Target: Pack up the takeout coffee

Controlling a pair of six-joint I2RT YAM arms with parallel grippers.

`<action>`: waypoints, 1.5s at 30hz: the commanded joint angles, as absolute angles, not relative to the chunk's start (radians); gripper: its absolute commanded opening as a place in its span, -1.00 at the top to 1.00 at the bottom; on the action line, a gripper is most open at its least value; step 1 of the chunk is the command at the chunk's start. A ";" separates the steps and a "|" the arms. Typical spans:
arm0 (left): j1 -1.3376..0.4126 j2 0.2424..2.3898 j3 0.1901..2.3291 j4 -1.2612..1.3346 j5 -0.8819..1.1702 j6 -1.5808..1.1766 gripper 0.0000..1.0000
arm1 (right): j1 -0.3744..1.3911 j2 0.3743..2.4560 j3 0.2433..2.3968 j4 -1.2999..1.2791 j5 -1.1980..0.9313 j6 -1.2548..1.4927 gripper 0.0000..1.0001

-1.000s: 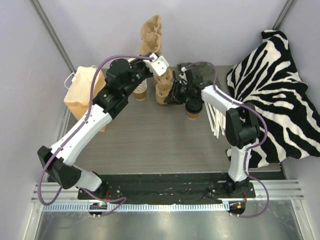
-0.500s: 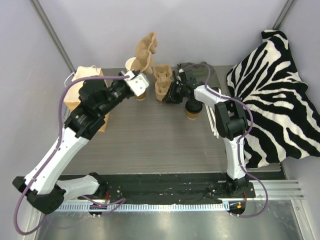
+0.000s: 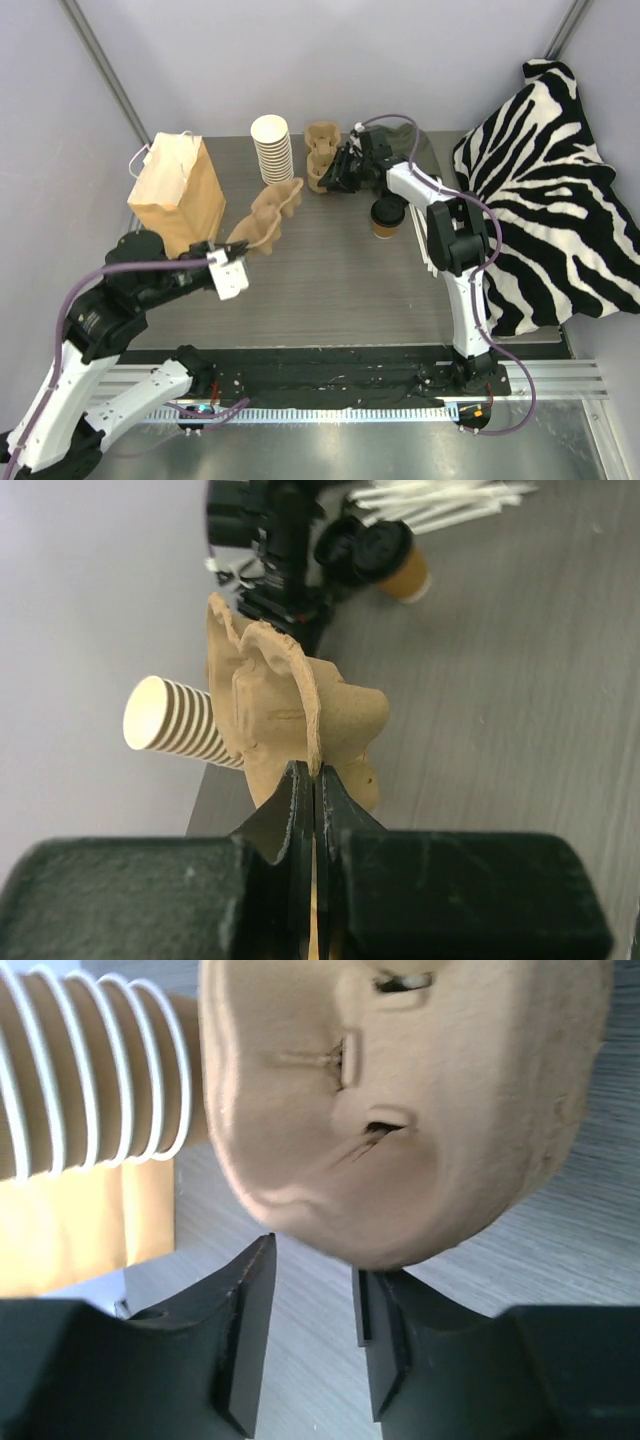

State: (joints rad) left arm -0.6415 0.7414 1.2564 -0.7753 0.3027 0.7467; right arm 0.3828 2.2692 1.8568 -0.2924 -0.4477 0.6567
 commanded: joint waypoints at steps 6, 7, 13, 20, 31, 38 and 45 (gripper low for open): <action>-0.644 0.512 1.037 -1.092 0.201 1.084 1.00 | 0.377 2.050 1.827 -0.353 -0.627 0.517 0.03; -0.644 0.506 1.023 -1.098 0.183 1.088 1.00 | 0.377 2.040 1.822 -0.376 -0.629 0.499 0.03; -0.644 0.592 0.965 -1.177 0.132 1.111 1.00 | 0.377 1.993 1.783 -0.434 -0.653 0.448 0.01; -0.644 0.592 0.813 -1.025 0.089 1.173 1.00 | 0.377 1.960 1.755 -0.456 -0.646 0.423 0.01; -0.644 0.781 0.785 -0.994 0.009 1.081 1.00 | 0.377 1.953 1.761 -0.495 -0.643 0.384 -0.01; -0.644 0.815 0.810 -1.090 0.044 1.074 0.63 | 0.374 1.959 1.799 -0.538 -0.649 0.351 -0.10; -0.644 0.857 0.960 -1.186 0.126 0.976 -0.20 | 0.374 1.947 1.802 -0.555 -0.652 0.336 -0.20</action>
State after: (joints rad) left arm -0.6415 0.8387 0.8413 -1.1229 0.0719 1.0561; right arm 0.3756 2.0197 1.7584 -0.5423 -0.6350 0.3645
